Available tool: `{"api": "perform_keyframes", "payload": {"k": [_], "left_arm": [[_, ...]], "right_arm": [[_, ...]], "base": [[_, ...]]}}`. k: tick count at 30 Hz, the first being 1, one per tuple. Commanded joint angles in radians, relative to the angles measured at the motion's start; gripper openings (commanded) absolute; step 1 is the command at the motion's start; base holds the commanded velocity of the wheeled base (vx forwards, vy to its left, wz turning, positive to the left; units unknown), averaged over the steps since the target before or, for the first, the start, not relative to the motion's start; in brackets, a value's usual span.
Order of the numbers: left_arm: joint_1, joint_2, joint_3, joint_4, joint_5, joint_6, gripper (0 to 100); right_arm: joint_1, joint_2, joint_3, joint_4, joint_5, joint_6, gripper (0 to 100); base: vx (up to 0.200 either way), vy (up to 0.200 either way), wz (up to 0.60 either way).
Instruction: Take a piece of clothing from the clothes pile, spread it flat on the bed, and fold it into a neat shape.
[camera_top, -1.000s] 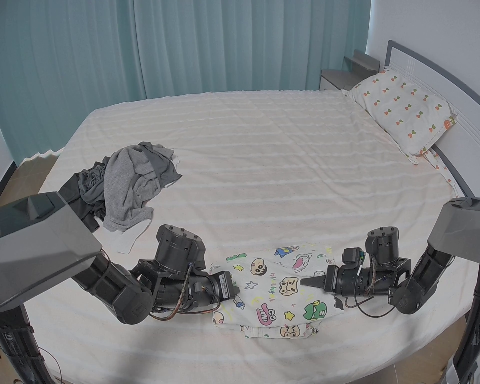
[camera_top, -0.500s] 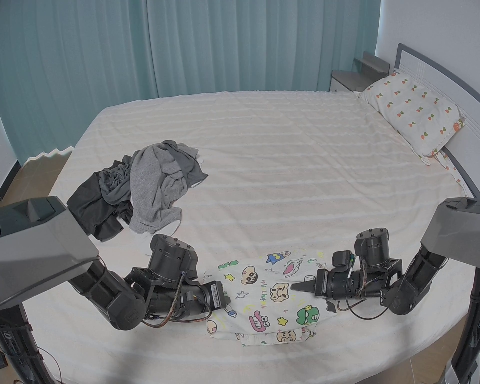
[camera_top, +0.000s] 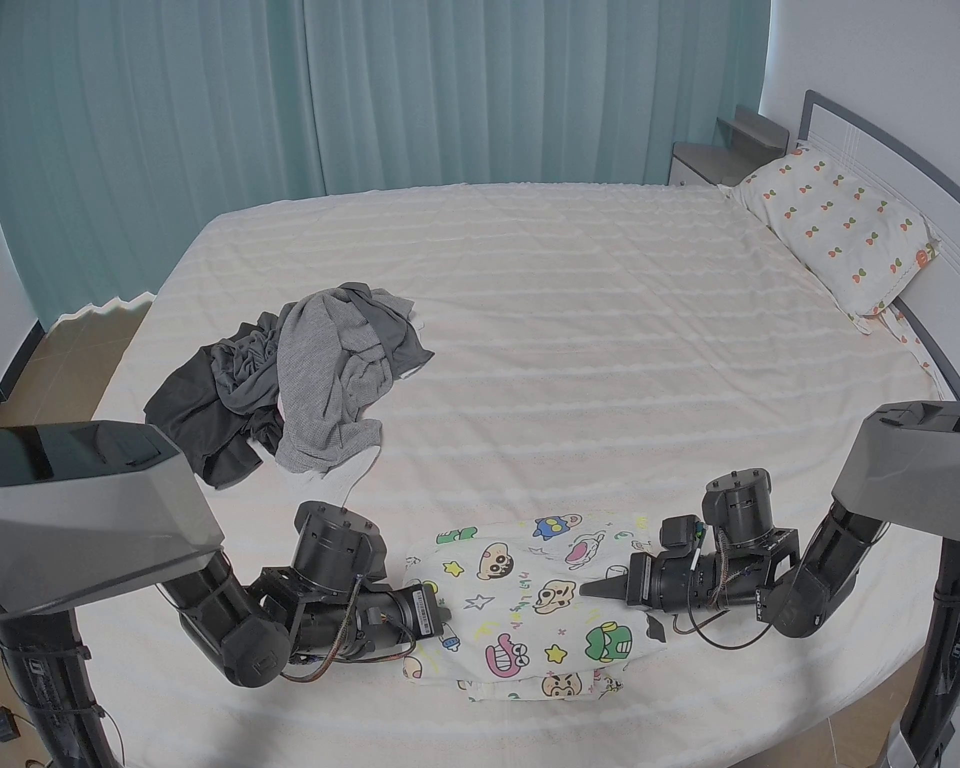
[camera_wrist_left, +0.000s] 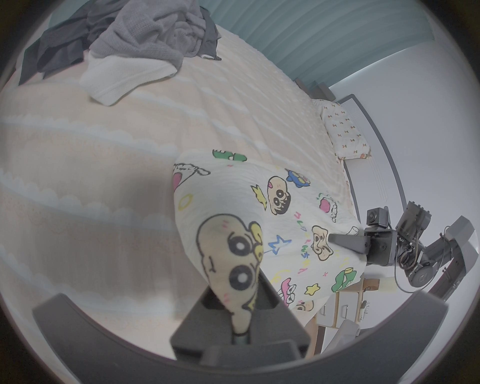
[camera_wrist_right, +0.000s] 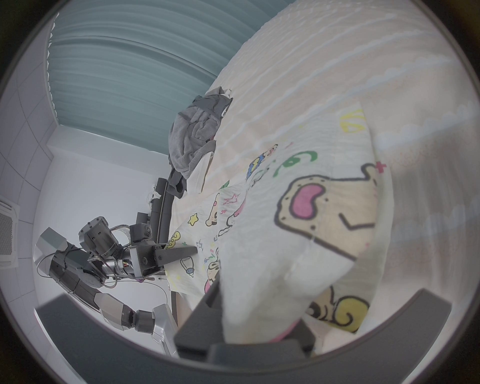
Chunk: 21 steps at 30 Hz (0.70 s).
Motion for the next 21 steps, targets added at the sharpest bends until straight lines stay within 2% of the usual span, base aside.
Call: {"api": "perform_keyframes", "payload": {"k": [1,9,10,12,13,21], "left_arm": [[0.002,0.042,0.013,-0.014,0.003,-0.001,0],[0.005,0.052,0.072,-0.086,0.003,-0.002,0],[0.005,0.06,0.081,-0.101,0.004,-0.002,100],[0.005,0.062,0.086,-0.109,0.004,-0.004,100],[0.005,0.062,0.093,-0.11,0.004,-0.004,100],[0.011,0.054,0.144,-0.139,0.004,-0.001,100]], "right_arm": [[0.002,0.016,0.009,0.0,-0.001,-0.002,0],[0.022,0.023,0.021,-0.003,-0.037,-0.008,0],[0.022,0.023,0.024,0.001,-0.037,-0.009,0],[0.025,0.022,0.023,0.003,-0.041,-0.009,0],[0.025,0.019,0.026,0.003,-0.044,-0.008,100],[0.016,0.005,0.066,0.001,-0.093,-0.009,100]], "base": [[0.0,0.0,0.0],[0.0,0.0,0.0],[0.0,0.0,0.0],[0.0,0.0,0.0],[0.0,0.0,0.0],[0.0,0.0,0.0]]}}
